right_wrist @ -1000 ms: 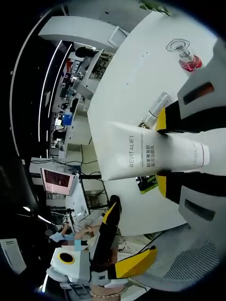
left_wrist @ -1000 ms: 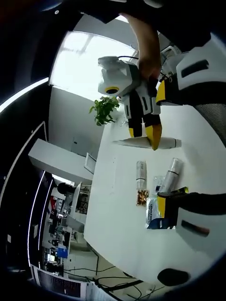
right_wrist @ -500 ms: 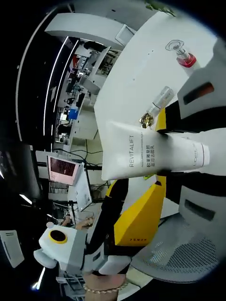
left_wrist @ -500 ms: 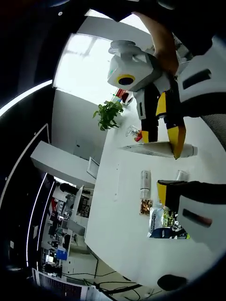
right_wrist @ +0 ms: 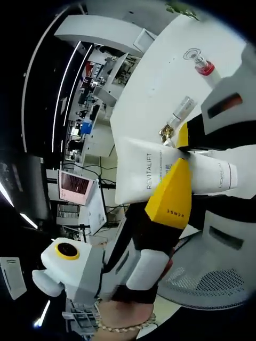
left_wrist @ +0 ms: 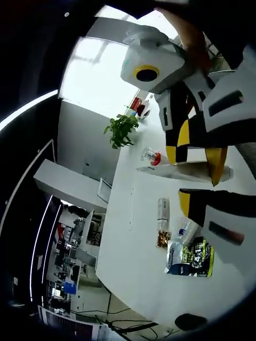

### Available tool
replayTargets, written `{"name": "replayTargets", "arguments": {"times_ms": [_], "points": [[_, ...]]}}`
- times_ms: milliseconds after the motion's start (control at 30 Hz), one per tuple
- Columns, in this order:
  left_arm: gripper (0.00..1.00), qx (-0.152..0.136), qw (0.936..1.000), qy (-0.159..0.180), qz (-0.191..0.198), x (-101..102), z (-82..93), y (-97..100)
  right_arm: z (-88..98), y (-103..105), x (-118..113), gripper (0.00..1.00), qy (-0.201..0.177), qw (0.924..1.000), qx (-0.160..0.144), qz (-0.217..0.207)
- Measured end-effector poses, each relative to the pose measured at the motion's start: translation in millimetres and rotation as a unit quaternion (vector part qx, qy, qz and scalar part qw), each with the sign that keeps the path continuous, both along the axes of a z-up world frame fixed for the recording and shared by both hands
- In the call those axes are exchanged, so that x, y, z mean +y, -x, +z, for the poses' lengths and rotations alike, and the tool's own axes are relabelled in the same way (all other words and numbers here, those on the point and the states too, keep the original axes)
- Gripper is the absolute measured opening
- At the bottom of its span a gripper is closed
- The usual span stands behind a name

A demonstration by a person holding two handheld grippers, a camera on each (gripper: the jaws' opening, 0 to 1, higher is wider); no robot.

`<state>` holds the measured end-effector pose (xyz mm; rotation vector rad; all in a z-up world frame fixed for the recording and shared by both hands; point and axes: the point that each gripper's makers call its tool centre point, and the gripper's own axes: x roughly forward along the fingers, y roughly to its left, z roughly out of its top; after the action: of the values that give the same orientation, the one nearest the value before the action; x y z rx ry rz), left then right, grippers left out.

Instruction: Arrange the skincare products in the storage area until every visible bottle or jar stands upright without overlapping.

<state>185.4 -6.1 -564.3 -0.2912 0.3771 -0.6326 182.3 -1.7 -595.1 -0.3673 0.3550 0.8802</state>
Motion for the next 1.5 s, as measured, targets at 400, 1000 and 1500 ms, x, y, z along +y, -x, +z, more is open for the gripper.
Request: {"name": "replayTargets", "arguments": {"times_ms": [400, 1000, 1500], "points": [[0.06, -0.023, 0.9996, 0.002, -0.014, -10.4, 24.7, 4.7, 27.8, 6.1, -10.1, 0.32, -0.029, 0.9994, -0.016, -0.013], [0.04, -0.06, 0.9671, 0.113, -0.22, -33.3, 113.1, 28.7, 78.6, 39.4, -22.2, 0.29, -0.19, 0.9643, 0.056, 0.176], [0.06, -0.073, 0.9374, 0.1, -0.325, -60.4, 128.9, 50.3, 90.9, 62.8, -25.8, 0.2, -0.239, 0.9325, 0.124, 0.241]]}}
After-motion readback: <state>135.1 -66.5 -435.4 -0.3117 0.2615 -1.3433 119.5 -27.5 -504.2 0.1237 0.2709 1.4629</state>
